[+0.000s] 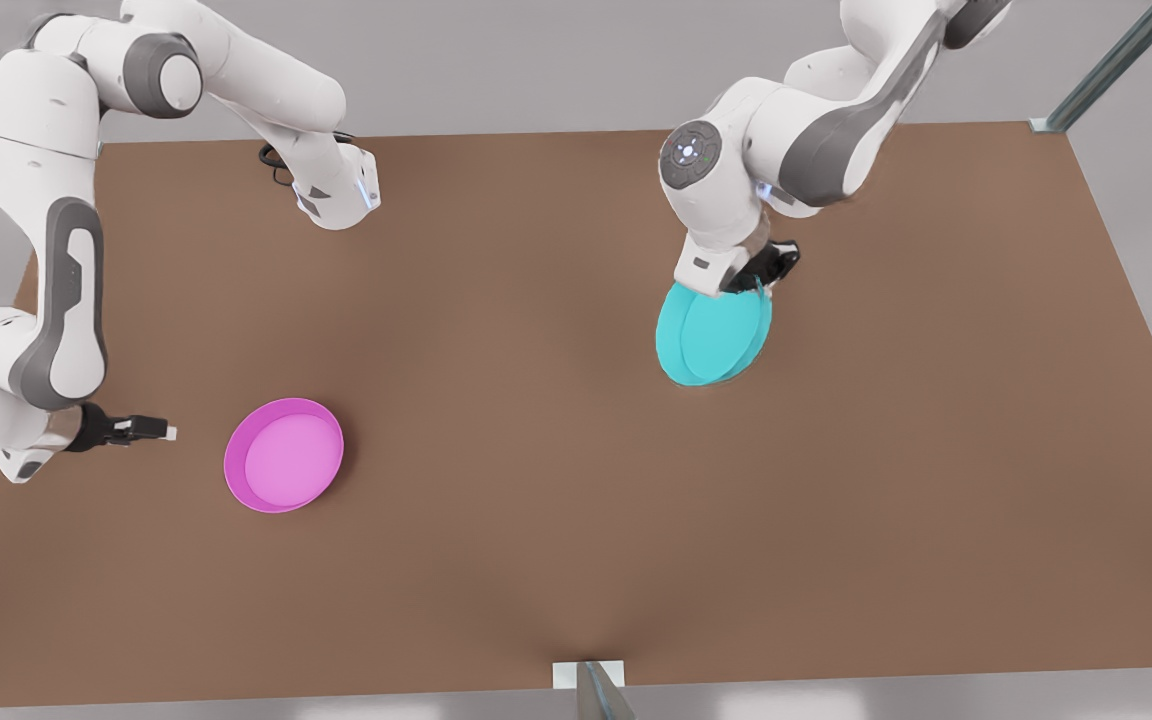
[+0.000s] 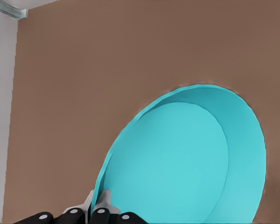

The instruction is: Flip the blue plate over with the left arm, and stack the pink plate on top of the blue plate with the right arm

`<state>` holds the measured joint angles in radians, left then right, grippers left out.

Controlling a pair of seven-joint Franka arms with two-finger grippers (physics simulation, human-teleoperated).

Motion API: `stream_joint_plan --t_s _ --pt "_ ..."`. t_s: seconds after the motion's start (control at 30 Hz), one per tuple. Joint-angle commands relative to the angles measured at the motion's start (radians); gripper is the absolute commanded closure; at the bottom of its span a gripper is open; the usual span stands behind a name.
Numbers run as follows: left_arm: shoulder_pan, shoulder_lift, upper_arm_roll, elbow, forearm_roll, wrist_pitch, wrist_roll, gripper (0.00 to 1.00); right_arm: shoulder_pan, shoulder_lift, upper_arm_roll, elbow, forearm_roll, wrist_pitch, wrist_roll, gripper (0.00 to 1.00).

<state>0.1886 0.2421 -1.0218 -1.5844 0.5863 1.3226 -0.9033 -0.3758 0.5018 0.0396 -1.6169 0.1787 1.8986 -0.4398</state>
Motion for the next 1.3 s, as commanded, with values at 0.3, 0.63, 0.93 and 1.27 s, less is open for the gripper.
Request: stream_joint_plan --t_s 0.3,0.63,0.93,1.27 --pt "-0.27 0.017 0.0 -0.002 0.489 -0.085 -0.029 0.79 -0.017 0.144 0.003 0.029 0.136 0.025 0.124 0.0" --pt "-0.774 0.319 0.265 0.0 0.937 -0.382 -0.098 0.79 0.011 0.169 0.01 0.032 0.142 0.079 -0.016 0.0" --pt "-1.098 0.494 0.644 0.0 0.997 -0.441 -0.224 0.79 0.046 0.202 0.011 0.02 0.14 0.089 -0.002 0.0" --pt "-1.25 0.637 0.644 0.009 1.038 -0.49 -0.286 0.79 0.046 0.221 0.011 0.028 0.137 0.089 0.001 0.16"
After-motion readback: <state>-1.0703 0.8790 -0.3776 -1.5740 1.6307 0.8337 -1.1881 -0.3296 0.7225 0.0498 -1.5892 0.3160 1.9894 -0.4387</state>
